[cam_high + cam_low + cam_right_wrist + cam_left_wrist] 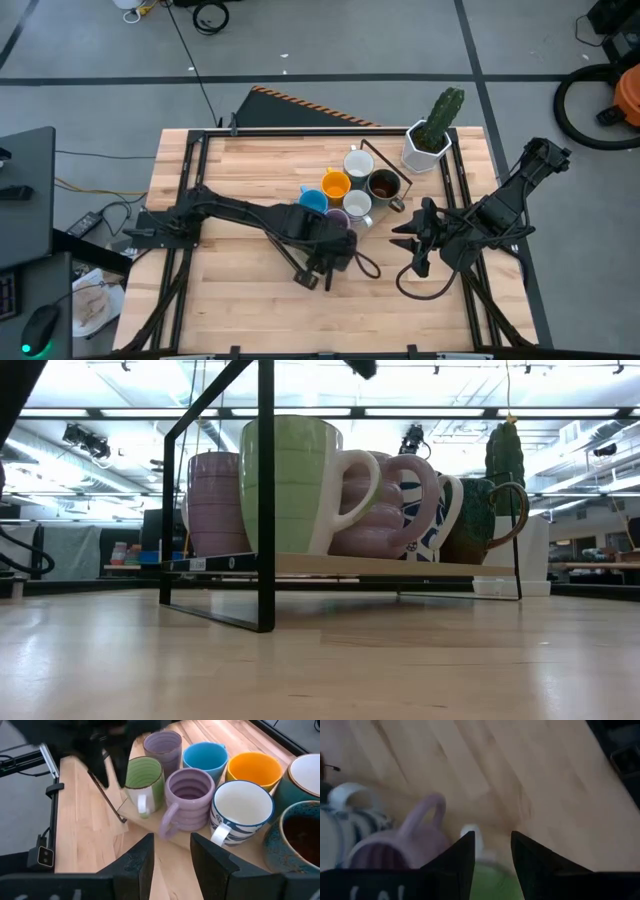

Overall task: Place coffee mugs
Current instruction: Put the green mug on the shelf

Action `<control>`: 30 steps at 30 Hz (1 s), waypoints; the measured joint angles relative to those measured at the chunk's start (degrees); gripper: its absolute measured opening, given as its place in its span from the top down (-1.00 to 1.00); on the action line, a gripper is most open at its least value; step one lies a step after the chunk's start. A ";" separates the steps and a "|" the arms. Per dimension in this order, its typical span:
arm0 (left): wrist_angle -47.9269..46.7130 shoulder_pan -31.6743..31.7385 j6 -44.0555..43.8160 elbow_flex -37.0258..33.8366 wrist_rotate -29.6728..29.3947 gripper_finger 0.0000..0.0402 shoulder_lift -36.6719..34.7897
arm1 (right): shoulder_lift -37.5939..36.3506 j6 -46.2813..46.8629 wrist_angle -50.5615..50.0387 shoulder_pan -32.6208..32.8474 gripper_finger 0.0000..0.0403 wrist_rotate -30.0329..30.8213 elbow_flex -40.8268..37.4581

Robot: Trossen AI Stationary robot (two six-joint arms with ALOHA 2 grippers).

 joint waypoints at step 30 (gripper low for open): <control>-4.22 -15.12 -13.36 0.01 -9.58 0.34 -10.70 | 36.95 -22.44 26.86 -3.63 0.36 10.00 7.44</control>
